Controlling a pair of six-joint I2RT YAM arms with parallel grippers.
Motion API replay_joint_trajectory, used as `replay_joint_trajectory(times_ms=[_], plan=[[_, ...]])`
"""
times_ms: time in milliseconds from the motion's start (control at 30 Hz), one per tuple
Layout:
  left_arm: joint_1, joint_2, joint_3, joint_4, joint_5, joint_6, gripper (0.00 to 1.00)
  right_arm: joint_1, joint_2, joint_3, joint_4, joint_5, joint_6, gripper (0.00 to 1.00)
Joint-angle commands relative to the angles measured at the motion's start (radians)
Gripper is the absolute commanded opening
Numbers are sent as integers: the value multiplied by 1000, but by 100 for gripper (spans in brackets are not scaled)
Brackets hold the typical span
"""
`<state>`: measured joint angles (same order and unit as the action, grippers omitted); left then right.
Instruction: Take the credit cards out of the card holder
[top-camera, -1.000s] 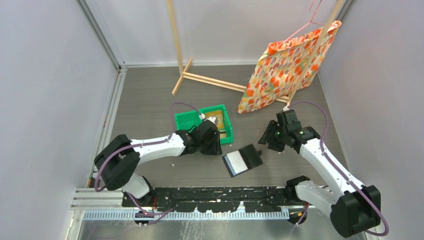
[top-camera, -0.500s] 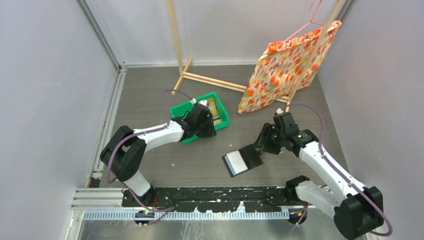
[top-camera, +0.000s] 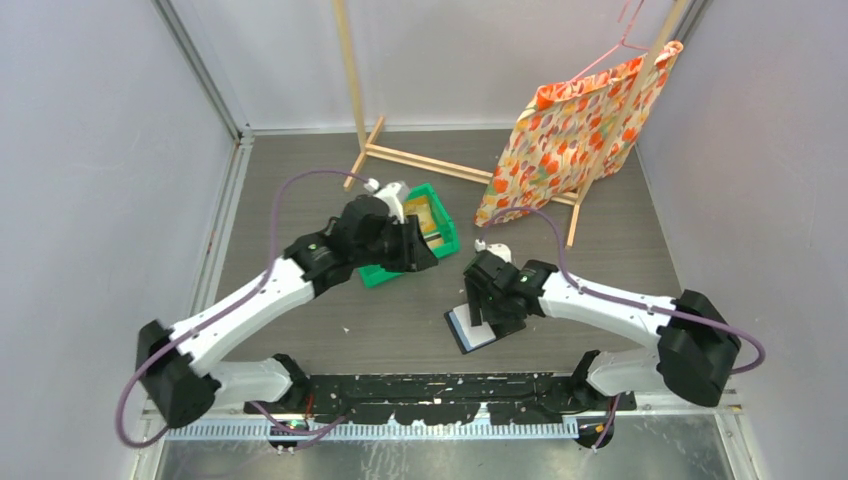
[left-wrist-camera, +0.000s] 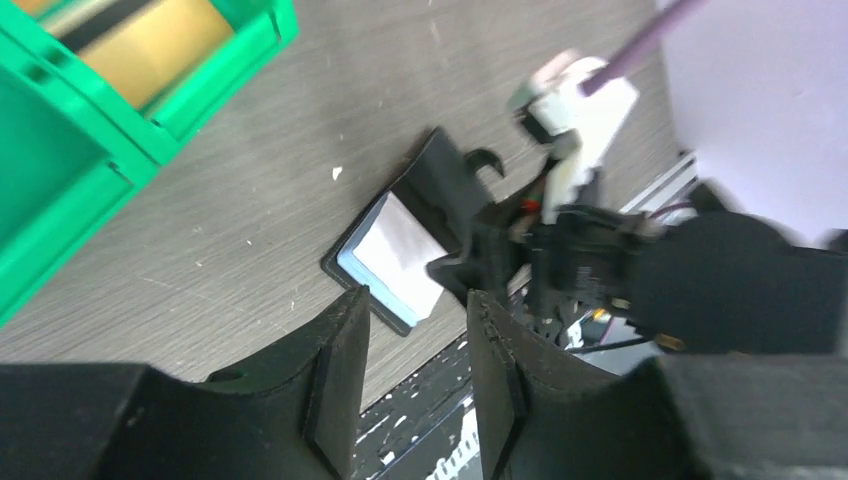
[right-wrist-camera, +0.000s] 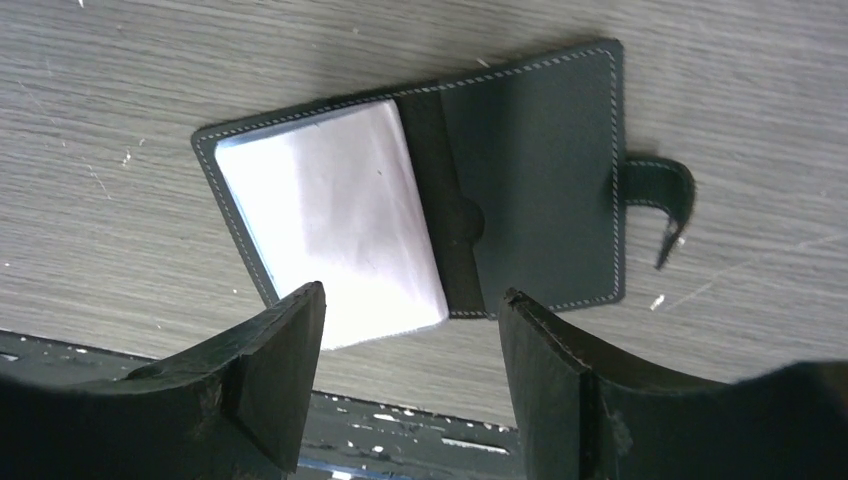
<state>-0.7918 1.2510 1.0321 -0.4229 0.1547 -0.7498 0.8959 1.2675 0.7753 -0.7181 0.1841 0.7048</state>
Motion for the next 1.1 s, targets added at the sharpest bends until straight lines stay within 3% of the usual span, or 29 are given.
replay_joint_trajectory(times_ms=[0, 200, 333, 633, 833, 1067], plan=[[22, -112, 51, -167, -106, 55, 43, 45, 57, 50, 85, 43, -38, 70], [39, -134, -7, -146, -95, 26, 43, 79, 154, 44, 157, -24, -83, 74], [39, -116, -53, -99, -51, -10, 42, 137, 229, 66, 152, 39, -105, 74], [39, -54, -68, -95, -1, -6, 41, 145, 214, 26, 183, 17, -86, 30], [39, -84, -99, -125, -27, -9, 41, 143, 161, 31, 226, -84, -28, 20], [51, -156, -137, -171, -76, -6, 42, 133, 181, 42, 366, -255, 56, 22]])
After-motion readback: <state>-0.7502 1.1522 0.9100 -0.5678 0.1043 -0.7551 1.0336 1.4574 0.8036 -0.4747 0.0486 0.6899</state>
